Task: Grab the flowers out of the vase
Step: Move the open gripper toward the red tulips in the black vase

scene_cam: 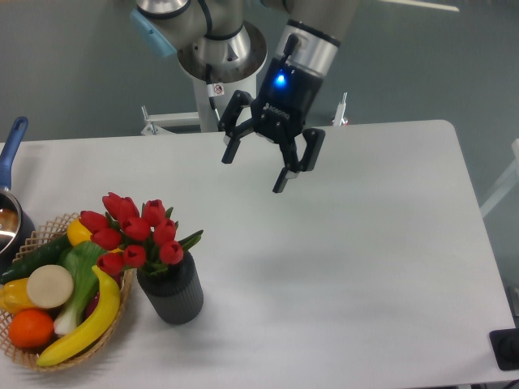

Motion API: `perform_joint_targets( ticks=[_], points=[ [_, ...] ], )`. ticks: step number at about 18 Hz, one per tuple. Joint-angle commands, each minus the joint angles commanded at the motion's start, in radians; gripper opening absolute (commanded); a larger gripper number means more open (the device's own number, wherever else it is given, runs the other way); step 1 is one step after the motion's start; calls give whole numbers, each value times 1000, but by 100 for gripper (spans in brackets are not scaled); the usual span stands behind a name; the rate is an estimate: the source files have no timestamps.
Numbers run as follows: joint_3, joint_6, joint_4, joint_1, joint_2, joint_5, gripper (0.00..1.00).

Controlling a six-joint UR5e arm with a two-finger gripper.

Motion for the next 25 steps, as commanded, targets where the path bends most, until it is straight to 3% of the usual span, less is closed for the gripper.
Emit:
perform_joint_targets(
  ticks=[2, 9, 14, 18, 25],
  points=[
    [-29, -11, 2, -23, 2, -18, 100],
    [-37, -132, 2, -35, -26, -52, 100],
    [-43, -135, 12, -61, -47, -48, 100],
    [-42, -103, 98, -84, -83, -17, 100],
    [-5, -97, 170, -155, -186, -11, 100]
  ],
)
